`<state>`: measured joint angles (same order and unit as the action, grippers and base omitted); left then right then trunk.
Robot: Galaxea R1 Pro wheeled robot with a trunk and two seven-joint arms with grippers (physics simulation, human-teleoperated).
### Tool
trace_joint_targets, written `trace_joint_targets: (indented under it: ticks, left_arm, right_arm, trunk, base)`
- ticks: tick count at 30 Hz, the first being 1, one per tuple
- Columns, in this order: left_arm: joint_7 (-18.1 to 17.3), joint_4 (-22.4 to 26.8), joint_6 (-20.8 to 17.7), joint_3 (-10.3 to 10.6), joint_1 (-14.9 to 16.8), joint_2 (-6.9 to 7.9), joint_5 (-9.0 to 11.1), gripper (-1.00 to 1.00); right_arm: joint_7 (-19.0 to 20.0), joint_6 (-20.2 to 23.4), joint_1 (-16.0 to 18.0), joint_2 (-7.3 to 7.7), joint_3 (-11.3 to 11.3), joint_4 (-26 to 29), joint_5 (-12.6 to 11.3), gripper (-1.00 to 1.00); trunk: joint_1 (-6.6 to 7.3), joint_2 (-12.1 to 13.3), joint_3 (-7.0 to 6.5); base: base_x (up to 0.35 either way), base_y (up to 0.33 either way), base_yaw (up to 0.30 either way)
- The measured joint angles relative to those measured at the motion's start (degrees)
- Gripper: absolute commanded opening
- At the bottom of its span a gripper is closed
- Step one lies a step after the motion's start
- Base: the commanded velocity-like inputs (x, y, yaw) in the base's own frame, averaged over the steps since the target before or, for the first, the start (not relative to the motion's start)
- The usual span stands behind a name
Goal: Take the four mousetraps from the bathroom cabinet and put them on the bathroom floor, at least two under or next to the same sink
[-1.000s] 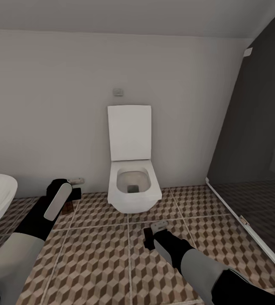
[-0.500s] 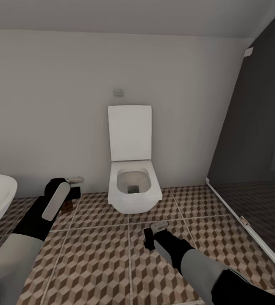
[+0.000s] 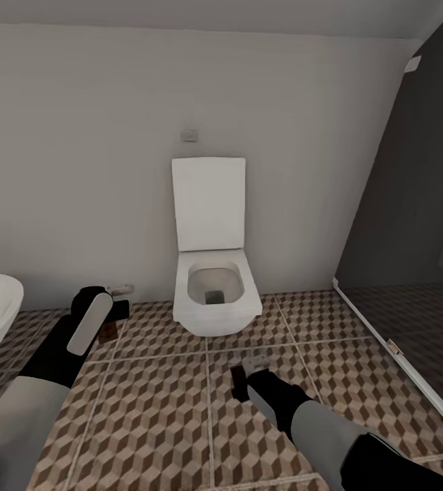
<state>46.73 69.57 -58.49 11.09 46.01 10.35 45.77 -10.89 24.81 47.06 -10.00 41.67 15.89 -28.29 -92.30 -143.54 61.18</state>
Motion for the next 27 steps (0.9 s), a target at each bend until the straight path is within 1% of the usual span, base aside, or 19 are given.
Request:
trace_joint_targets:
  ticks: [1,3,5,7,12,17,27]
  left_arm:
    - [0.0,0.0,0.0,0.0,0.0,0.01,0.0,-1.0]
    - [0.0,-0.01,0.01,0.0,0.0,0.0,0.03,-1.0]
    - [0.0,0.02,0.01,-0.01,0.0,-0.02,0.03,-1.0]
    - [0.0,0.14,0.01,-0.01,0.0,-0.01,0.03,-1.0]
    - [0.0,0.53,0.01,0.0,0.0,0.02,0.03,-1.0]
    - [0.0,0.77,0.01,0.0,0.0,-0.02,0.03,-1.0]
    - [0.0,2.4,0.01,0.0,0.0,0.03,0.01,-1.0]
  right_arm:
    - [0.06,-0.1,0.0,0.0,0.07,0.21,0.0,-1.0]
    - [0.14,-0.51,0.0,0.0,0.49,0.64,-0.09,-1.0]
    - [0.21,-1.52,0.0,0.0,1.62,1.1,-0.18,-1.0]
    - [0.23,-2.03,0.0,0.0,2.29,1.27,-0.24,-1.0]
    - [0.27,-2.74,0.0,0.0,3.07,1.62,-0.28,-1.0]
    - [0.28,-2.98,0.0,0.0,3.29,2.02,-0.36,-1.0]
    - [0.2,-2.42,0.13,0.0,2.86,2.31,-0.94,-1.0]
  trunk:
    - [0.0,0.0,0.0]
    - [-0.06,-0.02,0.44]
    - [-0.11,-0.05,0.88]
    - [-0.16,-0.08,1.32]
    - [-0.29,-0.14,2.43]
    - [-0.42,-0.21,3.54]
    - [-0.67,-0.34,5.76]
  base:
    - [0.0,0.0,0.0]
    - [0.0,0.0,0.0]
    - [0.0,0.0,0.0]
    - [0.0,0.0,0.0]
    - [0.0,0.0,0.0]
    - [0.0,0.0,0.0]
    - [0.0,0.0,0.0]
